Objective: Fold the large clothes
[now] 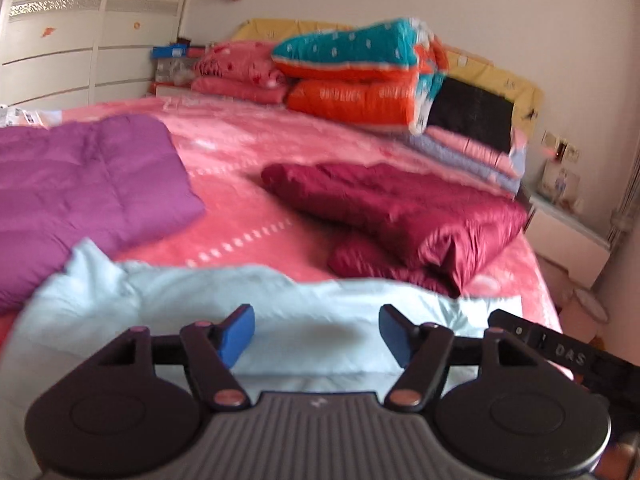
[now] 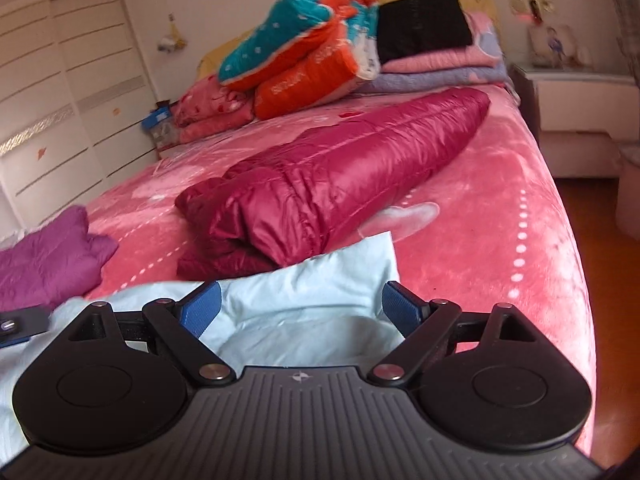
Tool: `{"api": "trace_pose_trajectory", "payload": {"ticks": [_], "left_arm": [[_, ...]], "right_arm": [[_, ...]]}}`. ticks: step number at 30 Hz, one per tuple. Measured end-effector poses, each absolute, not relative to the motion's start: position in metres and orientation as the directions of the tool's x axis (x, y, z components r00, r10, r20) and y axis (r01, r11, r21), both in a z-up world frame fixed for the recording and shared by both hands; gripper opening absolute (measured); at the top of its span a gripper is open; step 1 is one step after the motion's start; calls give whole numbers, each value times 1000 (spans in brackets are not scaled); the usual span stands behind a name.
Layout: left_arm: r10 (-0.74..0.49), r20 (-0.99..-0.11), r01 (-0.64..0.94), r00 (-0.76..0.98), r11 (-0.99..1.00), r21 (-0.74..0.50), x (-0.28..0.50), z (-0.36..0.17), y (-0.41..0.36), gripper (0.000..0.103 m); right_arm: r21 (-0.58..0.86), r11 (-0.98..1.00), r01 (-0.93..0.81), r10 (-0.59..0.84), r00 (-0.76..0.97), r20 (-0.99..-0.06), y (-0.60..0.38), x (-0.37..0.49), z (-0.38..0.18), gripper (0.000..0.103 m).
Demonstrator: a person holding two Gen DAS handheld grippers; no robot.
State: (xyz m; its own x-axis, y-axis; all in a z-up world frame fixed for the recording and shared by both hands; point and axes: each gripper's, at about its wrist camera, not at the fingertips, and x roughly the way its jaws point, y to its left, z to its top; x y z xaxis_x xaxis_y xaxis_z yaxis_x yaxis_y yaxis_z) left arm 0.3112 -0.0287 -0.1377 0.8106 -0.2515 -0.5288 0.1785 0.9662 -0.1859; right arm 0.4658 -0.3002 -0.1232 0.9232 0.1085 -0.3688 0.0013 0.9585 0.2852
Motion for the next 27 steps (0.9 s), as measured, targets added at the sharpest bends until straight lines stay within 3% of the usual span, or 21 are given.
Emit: {"api": "trace_pose_trajectory", "payload": {"ticks": [10,19,23,27], "left_arm": [[-186,-575,125,797,981,-145,339,-176,-44,80],[-183,-564,136,805,983,-125,351,-194,-50,84],[-202,-569,155,797,979,-131,340,-177,-43,84],[-195,-528,124,827,978,-167,311,-144,-13,84]], "right_arm": [[225,974,37,74,883,-464,-307,491,-147,103],[223,974,51,66,872,-484,-308,499,-153,103],[325,946,10,156,863,-481,-326,496,-146,103],[570,821,-38,316,861,-398,-387,491,-135,103]]}}
